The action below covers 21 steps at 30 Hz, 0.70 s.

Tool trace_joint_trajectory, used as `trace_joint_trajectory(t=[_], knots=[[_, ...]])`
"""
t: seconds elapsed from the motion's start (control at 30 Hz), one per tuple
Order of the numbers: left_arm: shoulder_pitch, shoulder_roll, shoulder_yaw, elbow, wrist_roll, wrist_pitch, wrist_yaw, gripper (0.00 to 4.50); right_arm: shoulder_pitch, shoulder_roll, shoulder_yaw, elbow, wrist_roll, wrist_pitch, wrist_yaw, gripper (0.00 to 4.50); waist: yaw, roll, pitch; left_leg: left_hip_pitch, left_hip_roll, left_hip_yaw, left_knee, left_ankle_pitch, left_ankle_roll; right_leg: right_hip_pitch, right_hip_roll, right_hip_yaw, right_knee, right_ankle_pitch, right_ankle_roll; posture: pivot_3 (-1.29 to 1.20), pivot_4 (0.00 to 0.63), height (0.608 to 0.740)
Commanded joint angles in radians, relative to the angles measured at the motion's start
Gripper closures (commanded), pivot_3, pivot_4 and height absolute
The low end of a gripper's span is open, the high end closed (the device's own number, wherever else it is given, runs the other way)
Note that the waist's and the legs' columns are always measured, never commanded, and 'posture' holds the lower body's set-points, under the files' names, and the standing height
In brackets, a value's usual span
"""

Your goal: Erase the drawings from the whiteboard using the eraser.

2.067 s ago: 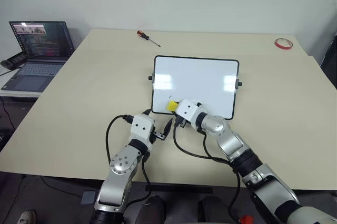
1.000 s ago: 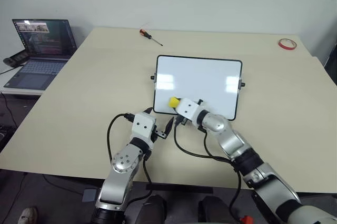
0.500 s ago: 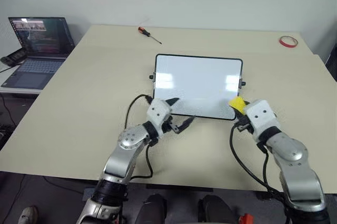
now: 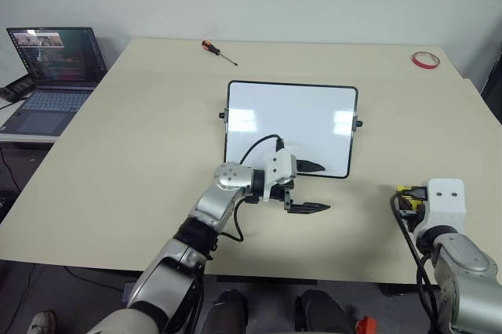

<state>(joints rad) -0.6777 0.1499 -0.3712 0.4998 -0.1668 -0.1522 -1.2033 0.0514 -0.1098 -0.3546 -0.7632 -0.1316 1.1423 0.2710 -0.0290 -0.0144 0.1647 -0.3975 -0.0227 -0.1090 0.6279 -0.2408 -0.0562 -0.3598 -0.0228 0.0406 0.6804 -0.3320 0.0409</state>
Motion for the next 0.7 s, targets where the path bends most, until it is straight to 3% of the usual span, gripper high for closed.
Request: trace_joint_trajectory(t=[0.03, 0.7], knots=[[-0.04, -0.033, -0.015, 0.055, 0.025, -0.068, -0.029, 0.0, -0.028, -0.015, -0.039, 0.04, 0.032, -0.032, -0.022, 3.26, -0.002, 0.0, 0.0, 0.0, 0.0, 0.0, 0.0, 0.0, 0.0, 0.0, 0.0, 0.0, 0.0, 0.0, 0.0, 0.0, 0.15, 0.74], [-0.005, -0.022, 0.006, 0.02, 0.051, -0.063, -0.006, 0.0, -0.159, -0.125, 0.022, 0.24, 0.142, -0.116, -0.04, 3.26, -0.004, 0.0, 0.0, -0.001, 0.001, -0.001, 0.0, 0.0, 0.0, -0.002, 0.0, 0.001, 0.001, 0.0, 0.0, 0.0, 0.15, 0.74]])
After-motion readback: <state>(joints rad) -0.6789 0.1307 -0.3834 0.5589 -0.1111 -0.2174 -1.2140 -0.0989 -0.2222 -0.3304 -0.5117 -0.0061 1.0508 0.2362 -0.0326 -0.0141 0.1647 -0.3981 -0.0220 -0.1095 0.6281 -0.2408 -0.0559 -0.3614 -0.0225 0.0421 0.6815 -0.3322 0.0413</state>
